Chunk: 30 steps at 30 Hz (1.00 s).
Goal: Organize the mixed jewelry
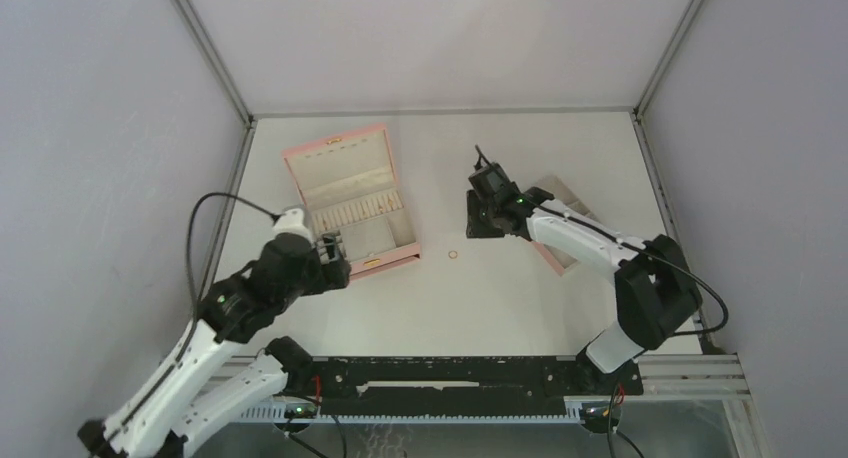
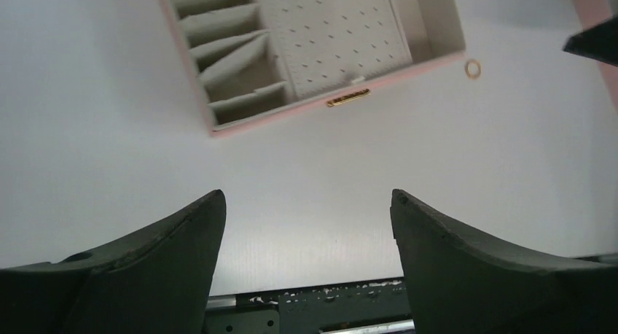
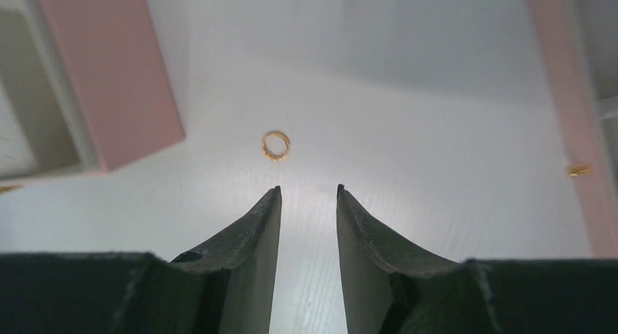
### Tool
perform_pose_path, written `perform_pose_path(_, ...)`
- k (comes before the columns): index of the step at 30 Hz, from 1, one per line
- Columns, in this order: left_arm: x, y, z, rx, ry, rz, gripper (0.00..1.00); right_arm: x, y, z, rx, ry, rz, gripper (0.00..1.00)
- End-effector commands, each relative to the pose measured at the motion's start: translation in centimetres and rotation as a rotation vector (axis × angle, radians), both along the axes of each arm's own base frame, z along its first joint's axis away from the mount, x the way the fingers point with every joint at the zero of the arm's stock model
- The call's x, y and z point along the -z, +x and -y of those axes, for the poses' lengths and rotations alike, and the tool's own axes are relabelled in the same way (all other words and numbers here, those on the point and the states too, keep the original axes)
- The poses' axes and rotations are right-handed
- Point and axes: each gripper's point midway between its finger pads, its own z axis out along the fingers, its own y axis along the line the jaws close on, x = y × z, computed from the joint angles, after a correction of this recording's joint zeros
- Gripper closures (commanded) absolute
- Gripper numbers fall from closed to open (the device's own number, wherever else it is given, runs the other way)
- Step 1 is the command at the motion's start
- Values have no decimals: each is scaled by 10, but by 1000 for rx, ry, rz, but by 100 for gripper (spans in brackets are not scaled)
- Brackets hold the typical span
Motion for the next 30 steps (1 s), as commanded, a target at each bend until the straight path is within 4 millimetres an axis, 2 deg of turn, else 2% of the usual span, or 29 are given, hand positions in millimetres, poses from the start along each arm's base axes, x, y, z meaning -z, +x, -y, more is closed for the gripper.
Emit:
perform_pose_path(1,-17,26,41,45,36,56,12,21,-16,-17,-61,18,-88,59)
perform_pose_path(4,-13,37,74,98,63,32,11,23,-14,-22,-56,43,-94,59)
perform_pose_path(7,-10,45,85,76,70,3,11,33,-13,-31,-68,57,-115,60)
perform_pose_path(12,-22,46,76,21,31,57,9,58,-14,-35,-63,-12,-175,60)
perform_pose_path(18,-16,34,54,-36,27,58,9,73,-14,-38,30,-57,-183,62)
perform_pose_path(25,-13,28,47,-57,-5,68,9,76,-13,-47,84,-22,-188,63)
perform_pose_path(30,-12,28,47,-56,-1,67,9,72,-6,-44,134,-12,-167,64)
